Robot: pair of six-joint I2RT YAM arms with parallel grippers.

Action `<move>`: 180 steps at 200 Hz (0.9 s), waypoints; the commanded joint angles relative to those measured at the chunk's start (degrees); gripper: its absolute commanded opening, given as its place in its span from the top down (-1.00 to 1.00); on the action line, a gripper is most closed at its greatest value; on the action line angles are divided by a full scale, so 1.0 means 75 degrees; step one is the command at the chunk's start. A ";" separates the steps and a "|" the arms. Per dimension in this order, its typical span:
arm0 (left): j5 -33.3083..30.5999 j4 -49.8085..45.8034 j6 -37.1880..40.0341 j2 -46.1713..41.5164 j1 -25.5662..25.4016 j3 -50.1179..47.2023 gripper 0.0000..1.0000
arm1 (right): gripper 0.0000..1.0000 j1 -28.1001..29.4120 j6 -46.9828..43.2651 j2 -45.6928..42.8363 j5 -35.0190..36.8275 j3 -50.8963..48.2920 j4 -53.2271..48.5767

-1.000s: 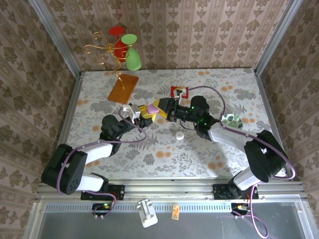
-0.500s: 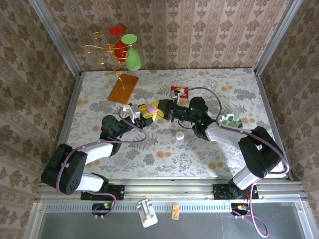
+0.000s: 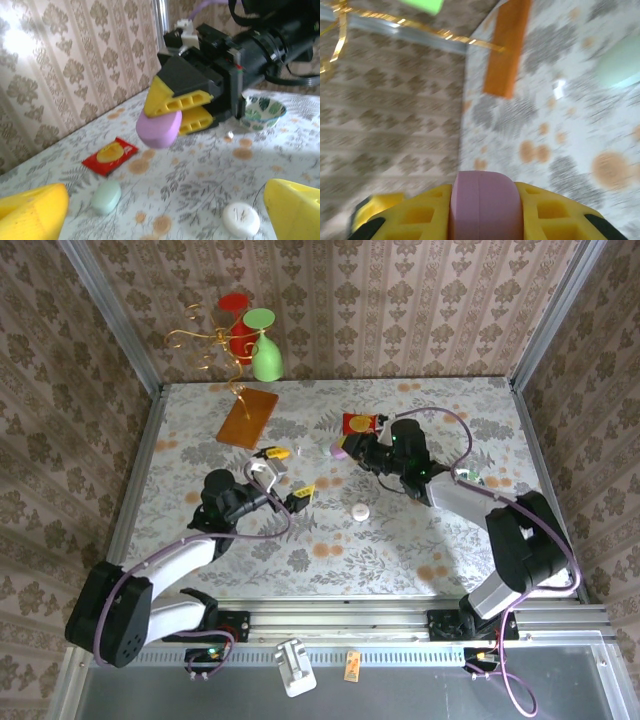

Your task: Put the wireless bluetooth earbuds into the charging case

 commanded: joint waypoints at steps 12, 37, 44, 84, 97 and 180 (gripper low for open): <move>-0.0583 -0.1402 0.0797 -0.0201 -0.0246 -0.0017 -1.00 | 0.58 -0.0308 -0.1415 0.0988 0.1592 0.0902 -0.1394; -0.0748 -0.1591 0.0905 -0.0131 -0.0401 0.0030 -1.00 | 0.57 -0.0478 -0.1472 0.2034 0.1788 0.1440 -0.1522; -0.0773 -0.1616 0.0914 -0.0119 -0.0419 0.0030 -1.00 | 0.56 -0.0517 -0.1441 0.2287 0.1727 0.1551 -0.1461; -0.0797 -0.1678 0.0895 -0.0142 -0.0466 0.0069 -1.00 | 0.53 -0.0609 -0.1417 0.2991 0.1748 0.1819 -0.1432; -0.0799 -0.1676 0.0883 -0.0152 -0.0466 0.0074 -1.00 | 0.49 -0.0670 -0.1420 0.3037 0.1736 0.1770 -0.1422; -0.1338 -0.1676 0.0196 -0.0154 -0.0452 0.0186 -1.00 | -0.62 -0.0922 -0.3014 0.1522 0.3085 0.1069 -0.2877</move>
